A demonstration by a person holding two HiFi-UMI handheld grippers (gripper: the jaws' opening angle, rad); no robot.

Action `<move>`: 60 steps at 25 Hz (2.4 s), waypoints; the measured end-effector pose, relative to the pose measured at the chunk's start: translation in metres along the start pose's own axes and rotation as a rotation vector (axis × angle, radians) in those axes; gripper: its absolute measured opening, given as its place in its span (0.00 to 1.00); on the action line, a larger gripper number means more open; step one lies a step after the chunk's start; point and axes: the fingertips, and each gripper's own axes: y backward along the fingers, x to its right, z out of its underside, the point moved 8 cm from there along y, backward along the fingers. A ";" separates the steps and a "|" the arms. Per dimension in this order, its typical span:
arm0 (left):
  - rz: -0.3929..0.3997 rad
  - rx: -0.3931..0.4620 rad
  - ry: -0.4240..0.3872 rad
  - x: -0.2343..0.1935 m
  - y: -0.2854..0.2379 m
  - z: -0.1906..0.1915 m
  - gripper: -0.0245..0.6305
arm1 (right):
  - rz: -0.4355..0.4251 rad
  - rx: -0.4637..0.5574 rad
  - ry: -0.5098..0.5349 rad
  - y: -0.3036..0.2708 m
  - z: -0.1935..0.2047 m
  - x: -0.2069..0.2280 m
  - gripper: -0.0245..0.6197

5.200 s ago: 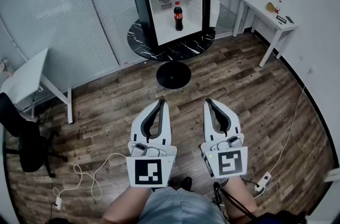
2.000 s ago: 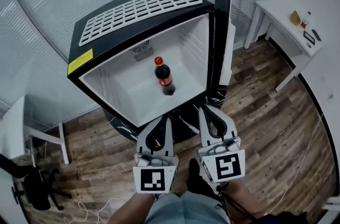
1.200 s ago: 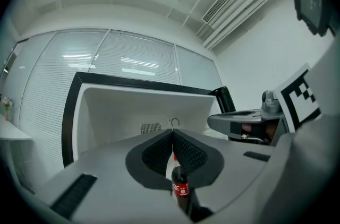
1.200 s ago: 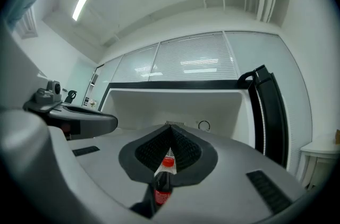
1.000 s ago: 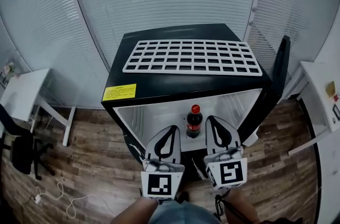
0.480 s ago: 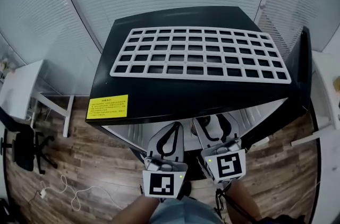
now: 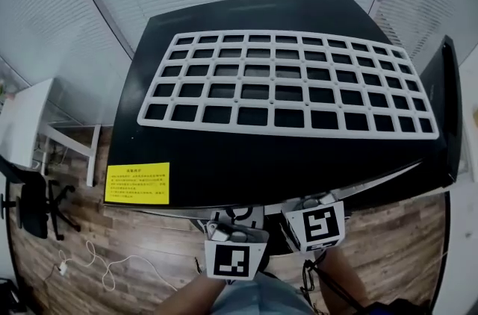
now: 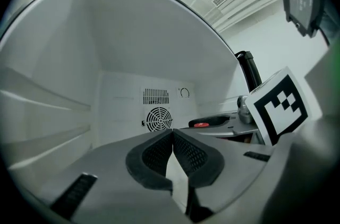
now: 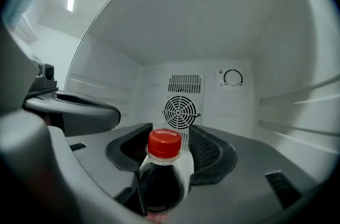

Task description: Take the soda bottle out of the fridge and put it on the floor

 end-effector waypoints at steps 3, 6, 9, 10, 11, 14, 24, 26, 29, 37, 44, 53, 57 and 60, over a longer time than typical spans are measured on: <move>0.000 -0.005 -0.007 -0.007 -0.001 0.014 0.06 | -0.010 -0.012 0.000 -0.009 0.013 -0.007 0.39; -0.003 -0.008 -0.004 -0.015 -0.015 0.021 0.06 | -0.010 -0.020 -0.007 -0.022 0.021 -0.003 0.37; -0.004 -0.014 -0.003 -0.020 -0.024 0.026 0.06 | -0.017 -0.032 -0.008 -0.028 0.024 -0.002 0.35; -0.002 -0.016 -0.008 -0.021 -0.025 0.027 0.06 | -0.021 -0.036 -0.006 -0.030 0.024 -0.002 0.33; -0.001 -0.015 -0.010 -0.022 -0.027 0.028 0.06 | -0.025 -0.040 -0.003 -0.031 0.024 -0.002 0.31; -0.003 -0.007 0.002 -0.023 -0.029 0.028 0.06 | -0.032 -0.051 0.009 -0.035 0.022 -0.001 0.30; 0.004 0.004 0.019 -0.023 -0.036 0.023 0.06 | -0.047 -0.084 0.052 -0.045 0.013 0.003 0.21; 0.005 0.009 0.025 -0.022 -0.032 0.021 0.06 | -0.038 -0.081 0.051 -0.035 0.012 -0.002 0.20; 0.012 0.014 0.012 -0.015 -0.007 0.016 0.06 | -0.018 -0.068 0.030 -0.009 0.008 -0.015 0.19; 0.007 0.049 0.009 0.004 0.013 -0.010 0.06 | -0.003 -0.033 0.038 0.030 -0.017 -0.016 0.19; 0.012 0.071 -0.004 0.001 0.012 -0.005 0.06 | 0.006 -0.022 0.042 0.030 -0.011 -0.019 0.19; 0.055 0.101 -0.034 0.024 0.046 -0.012 0.06 | 0.039 0.000 0.039 0.078 -0.018 -0.037 0.19; 0.079 0.109 -0.020 0.044 0.058 -0.017 0.06 | 0.068 0.006 0.040 0.108 -0.019 -0.039 0.19; 0.096 0.118 -0.012 0.059 0.067 -0.020 0.06 | 0.095 0.012 0.036 0.133 -0.018 -0.039 0.19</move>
